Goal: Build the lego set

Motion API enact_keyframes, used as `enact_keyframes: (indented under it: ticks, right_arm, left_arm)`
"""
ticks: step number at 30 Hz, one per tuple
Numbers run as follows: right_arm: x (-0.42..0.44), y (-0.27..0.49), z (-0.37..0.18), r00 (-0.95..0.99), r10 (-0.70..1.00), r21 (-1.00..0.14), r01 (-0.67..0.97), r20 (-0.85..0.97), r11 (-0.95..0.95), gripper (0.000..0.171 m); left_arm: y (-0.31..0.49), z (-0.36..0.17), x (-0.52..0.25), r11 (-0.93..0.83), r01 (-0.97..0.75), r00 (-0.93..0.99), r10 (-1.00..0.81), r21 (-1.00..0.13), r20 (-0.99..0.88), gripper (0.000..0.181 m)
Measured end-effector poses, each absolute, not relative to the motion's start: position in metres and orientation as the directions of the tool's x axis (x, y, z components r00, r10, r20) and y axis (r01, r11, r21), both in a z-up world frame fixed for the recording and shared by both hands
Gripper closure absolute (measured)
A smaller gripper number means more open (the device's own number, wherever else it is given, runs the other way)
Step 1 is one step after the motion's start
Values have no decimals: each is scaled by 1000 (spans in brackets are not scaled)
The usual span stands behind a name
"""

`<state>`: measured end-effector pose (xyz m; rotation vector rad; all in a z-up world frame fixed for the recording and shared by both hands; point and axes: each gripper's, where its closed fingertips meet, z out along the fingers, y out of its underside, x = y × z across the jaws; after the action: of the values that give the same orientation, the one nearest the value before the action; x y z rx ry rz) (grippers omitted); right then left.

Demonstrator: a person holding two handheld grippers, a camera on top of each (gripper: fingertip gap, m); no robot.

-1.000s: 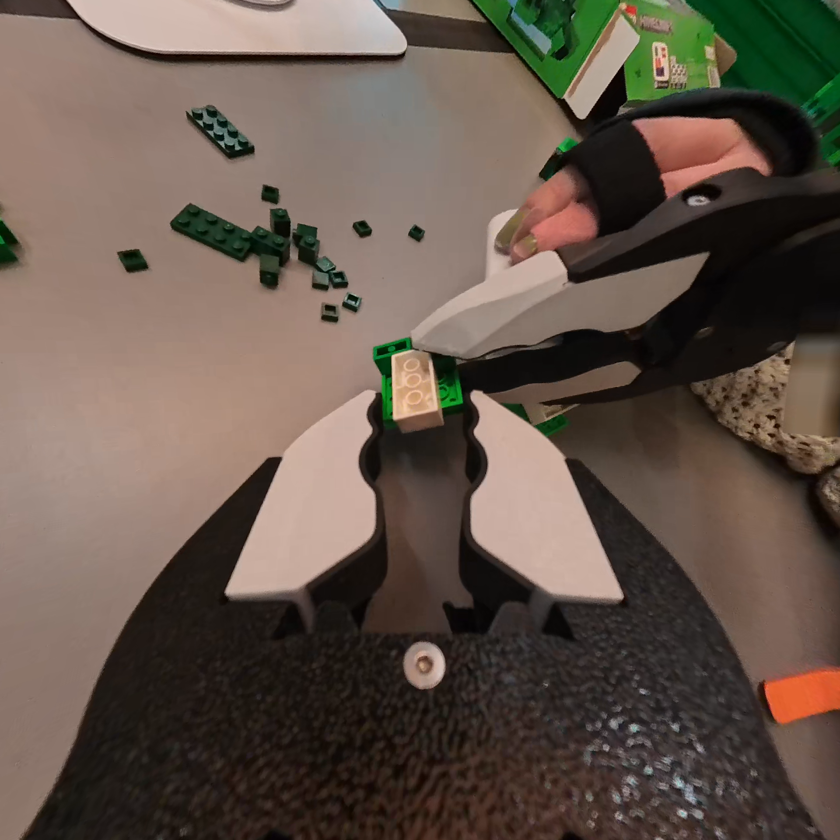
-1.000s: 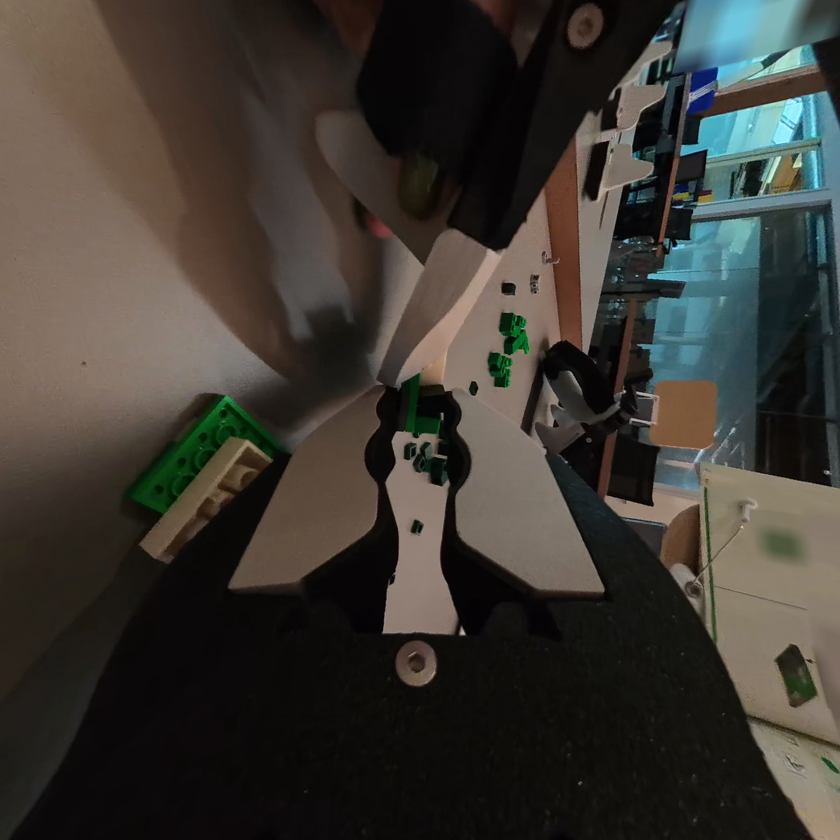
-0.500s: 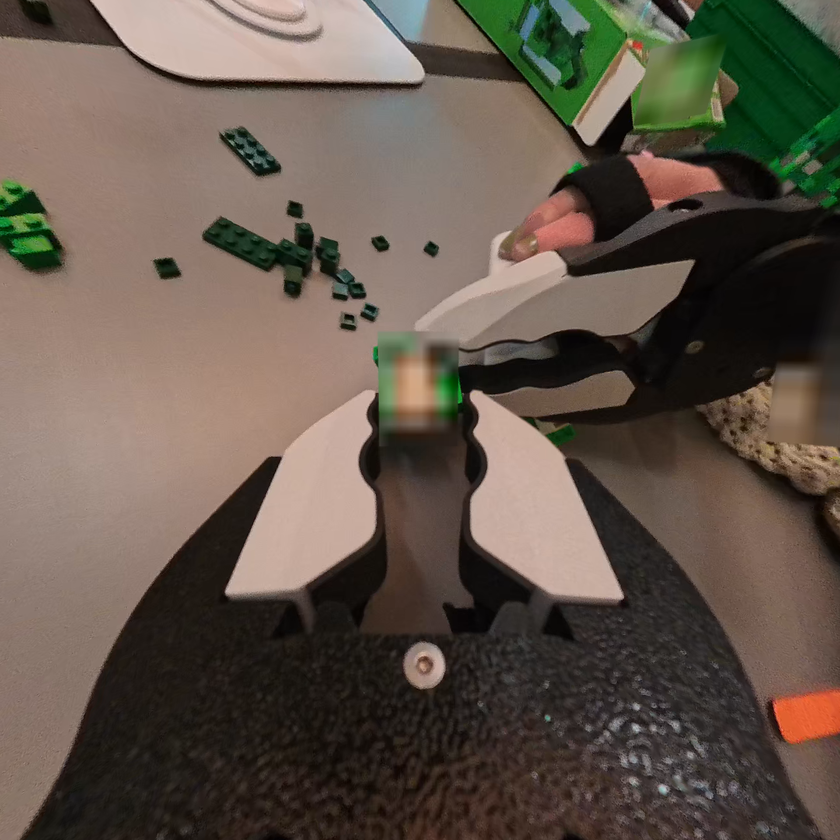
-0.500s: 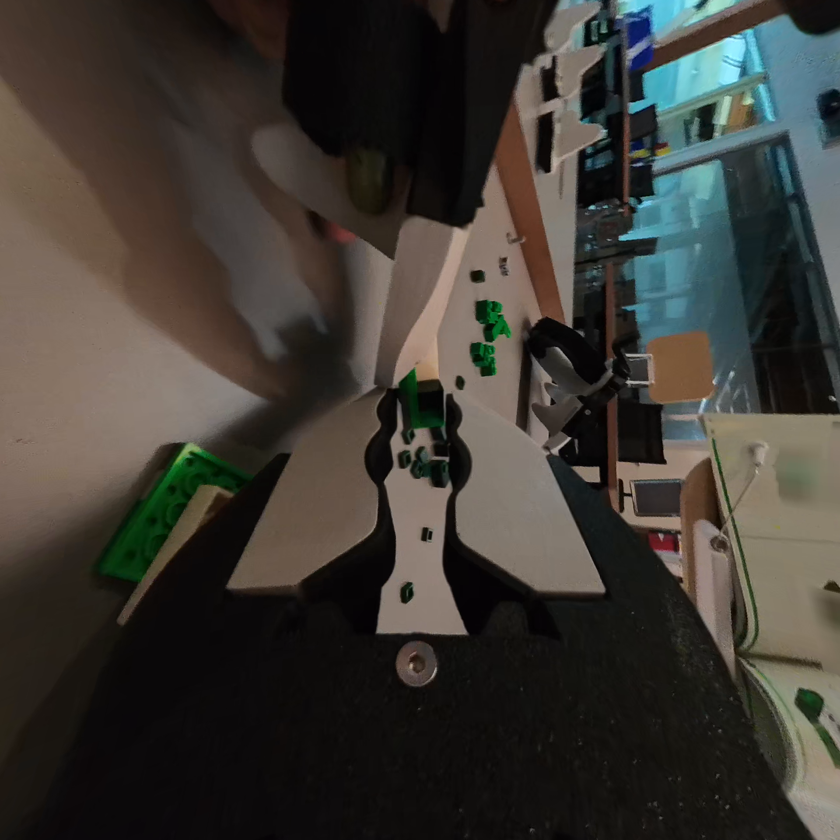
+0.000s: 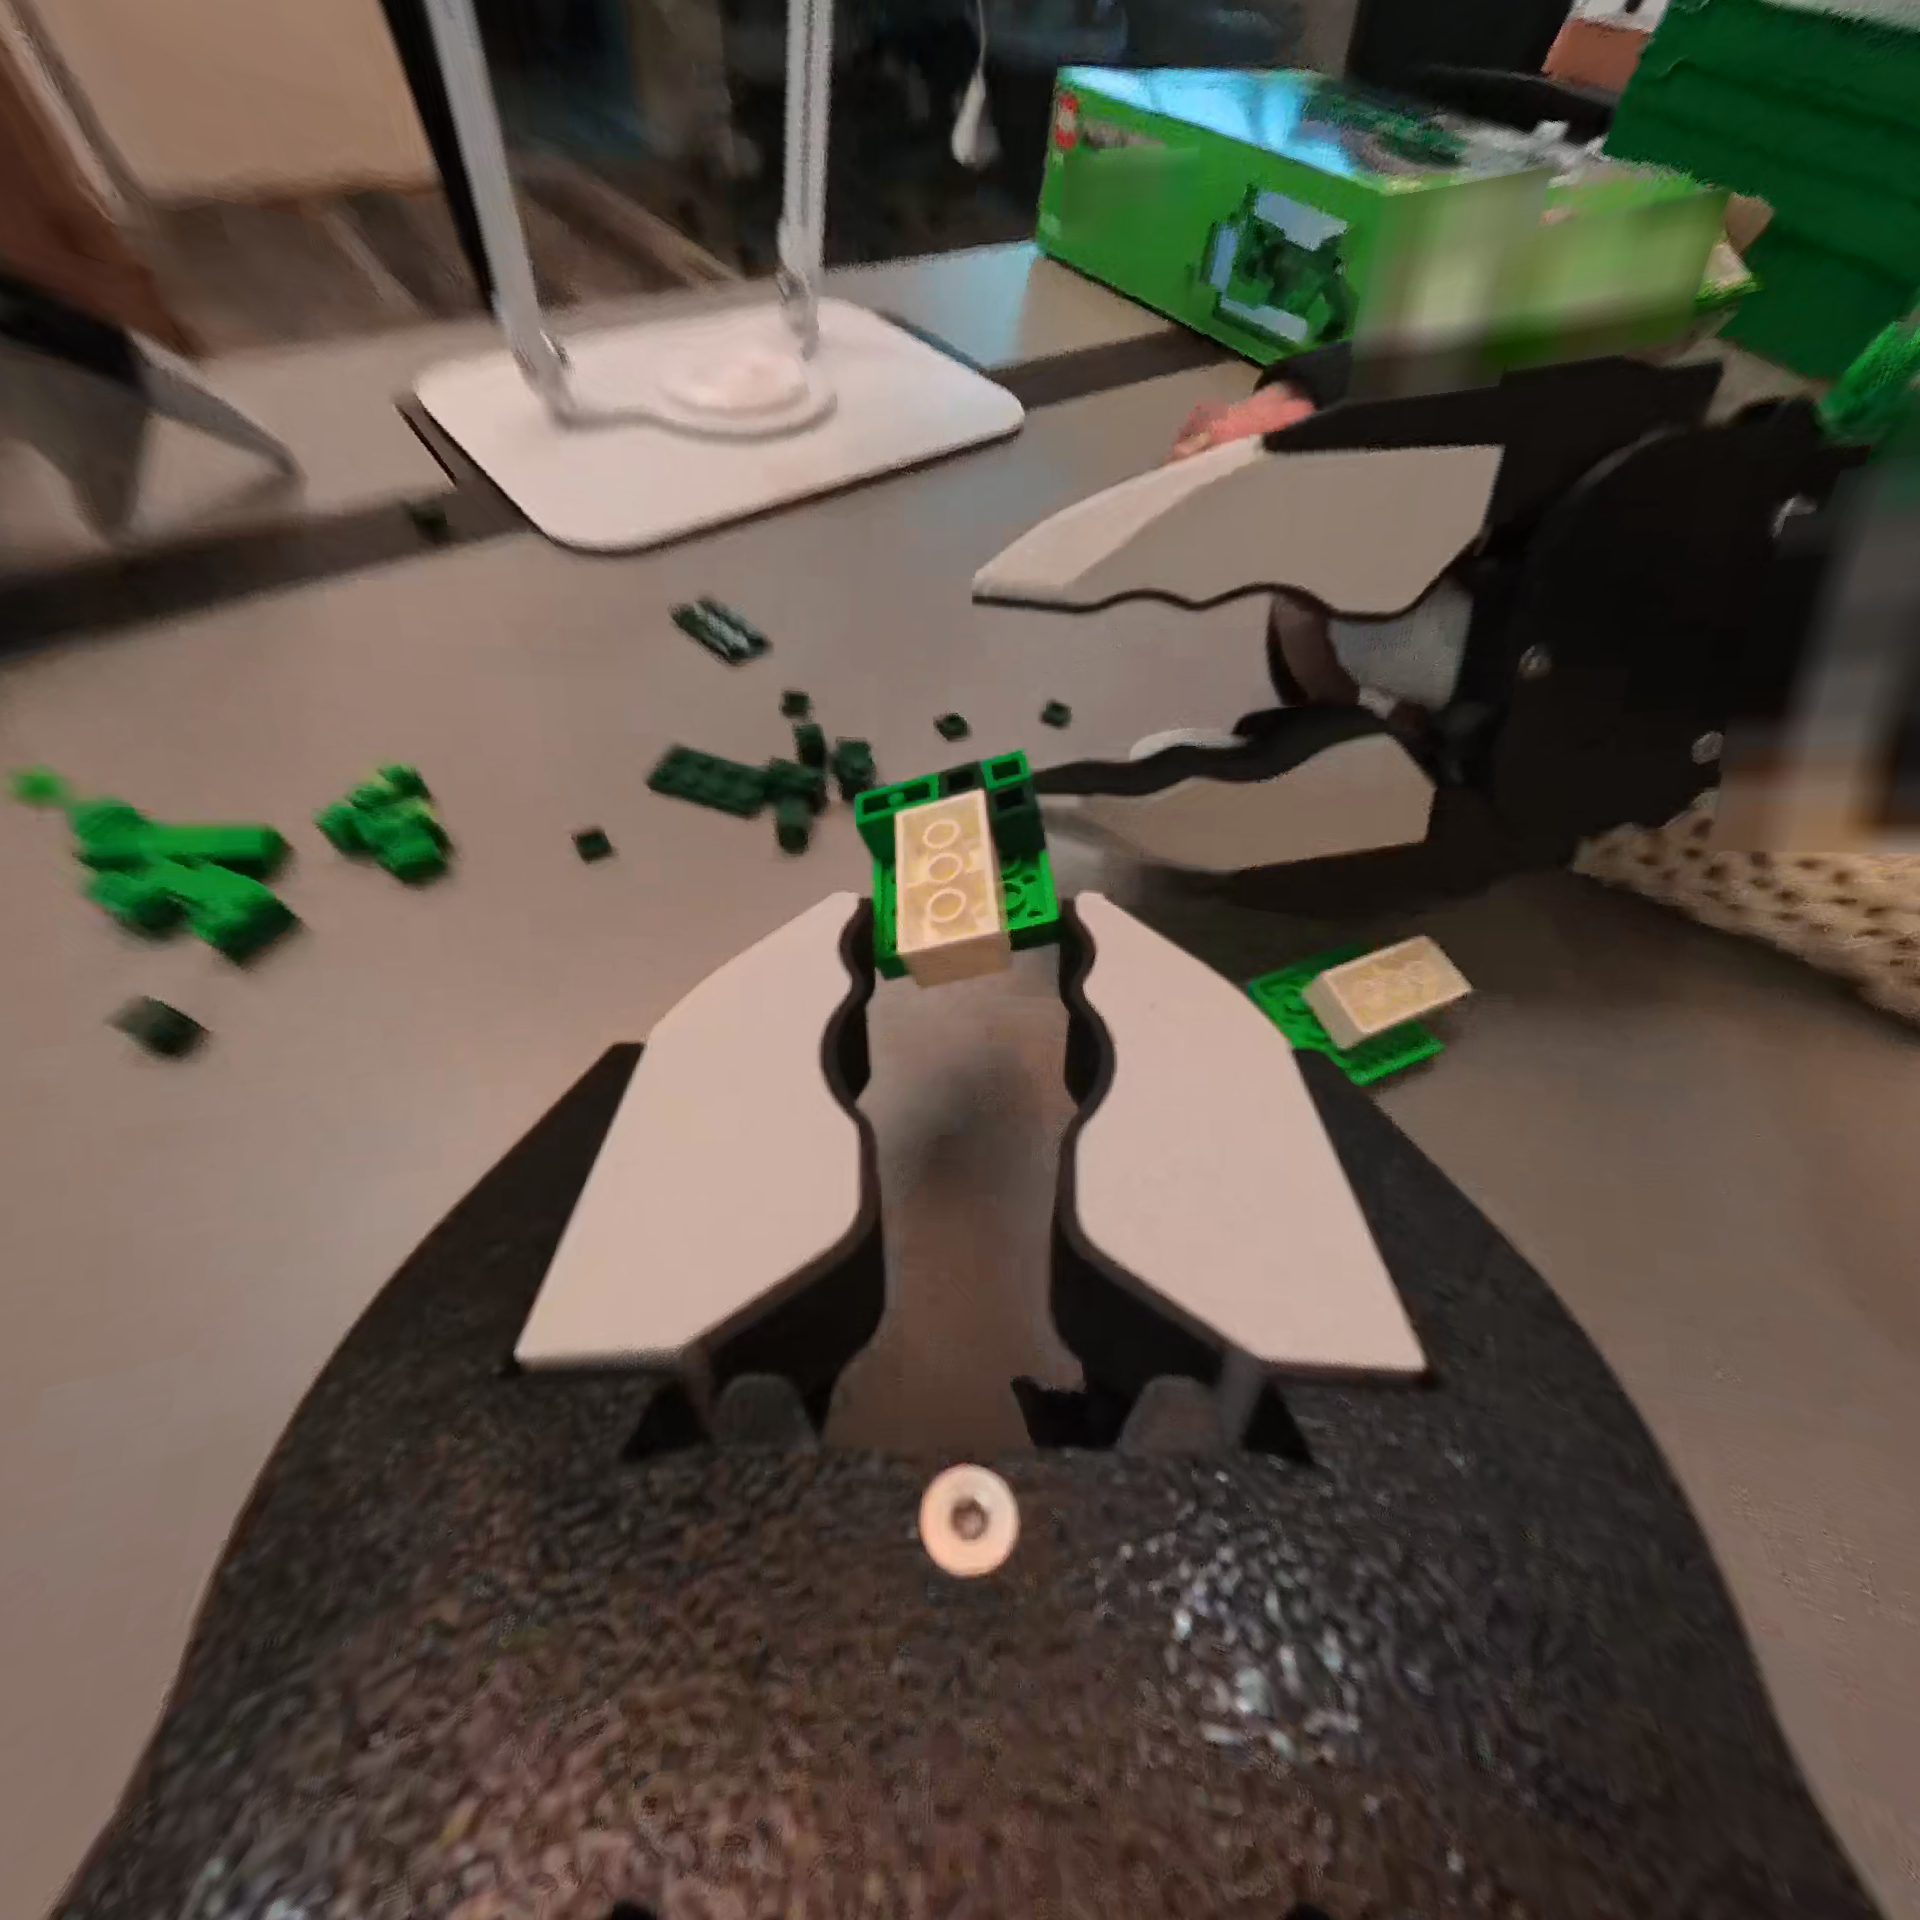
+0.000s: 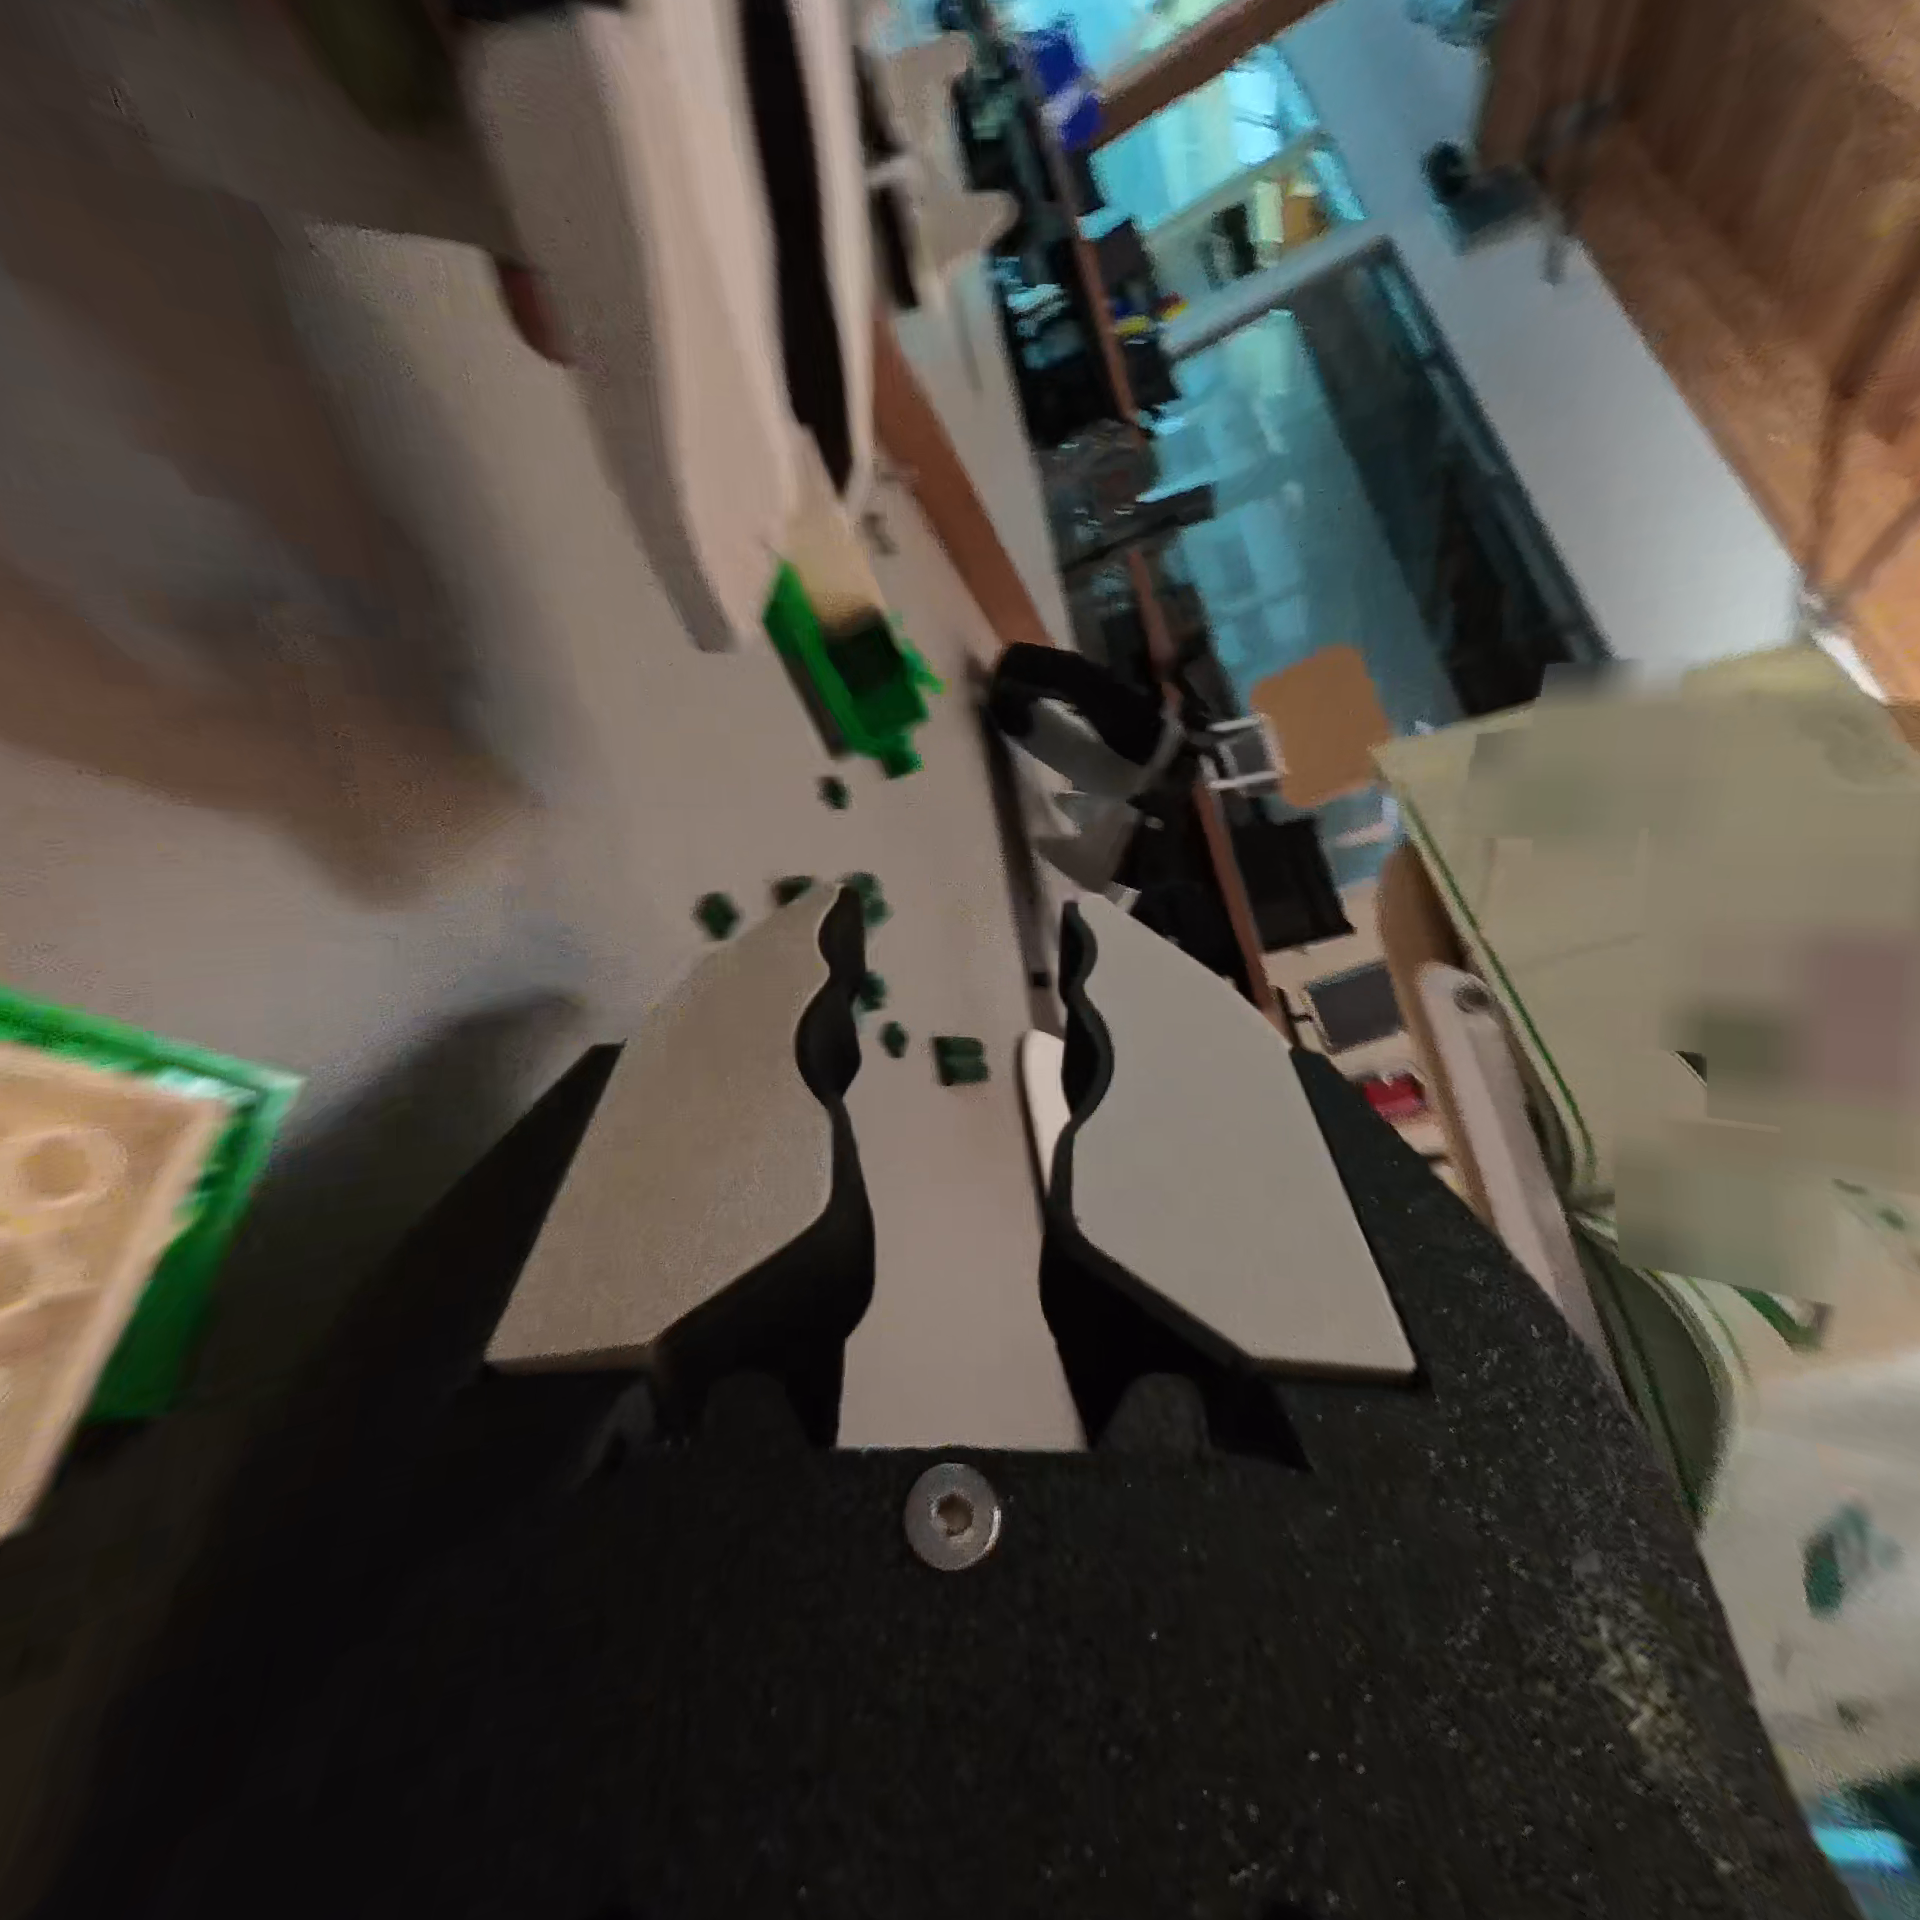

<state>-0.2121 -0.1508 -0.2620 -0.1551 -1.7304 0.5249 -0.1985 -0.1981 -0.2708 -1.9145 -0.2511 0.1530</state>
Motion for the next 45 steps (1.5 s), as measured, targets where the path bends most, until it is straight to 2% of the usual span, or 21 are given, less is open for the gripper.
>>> enact_keyframes:
  ticks: [2, 5, 7, 10, 20, 32, 37, 42, 45]
  right_arm:
    - [-218, -137, -244, -137, 506, -523, -171, 852, 835, 140]
    - [-223, -126, -233, -149, 696, -712, -174, 702, 681, 143]
    - [-224, -119, -230, -153, 753, -768, -169, 640, 618, 144]
    - [-223, -117, -225, -160, 792, -806, -187, 590, 562, 148]
    - [-222, -121, -228, -222, 794, -823, -206, 566, 529, 158]
    - [-221, -121, -228, -233, 810, -842, -204, 538, 500, 165]
    - [-221, -120, -228, -235, 814, -845, -205, 532, 493, 166]
    - [-221, -111, -224, -211, 848, -871, -197, 486, 450, 167]
    - [-221, -112, -226, -212, 841, -865, -190, 499, 465, 167]
  left_arm:
    - [-200, -259, -205, -313, -72, 942, 291, -947, -168, 148]
    - [-202, -246, -210, -321, -311, 833, 362, -895, -419, 148]
    - [-200, -247, -210, -350, -385, 784, 365, -854, -503, 148]
    - [-195, -253, -207, -368, -406, 776, 345, -836, -528, 147]
    - [-204, -244, -216, -269, -294, 821, 421, -917, -386, 148]
    - [-207, -241, -218, -247, -277, 818, 446, -929, -362, 148]
    - [-215, -236, -225, -196, -219, 820, 494, -956, -289, 148]
    - [-232, -239, -244, -230, -142, 763, 594, -963, -255, 148]
    - [-241, -237, -251, -171, -68, 770, 617, -983, -161, 147]
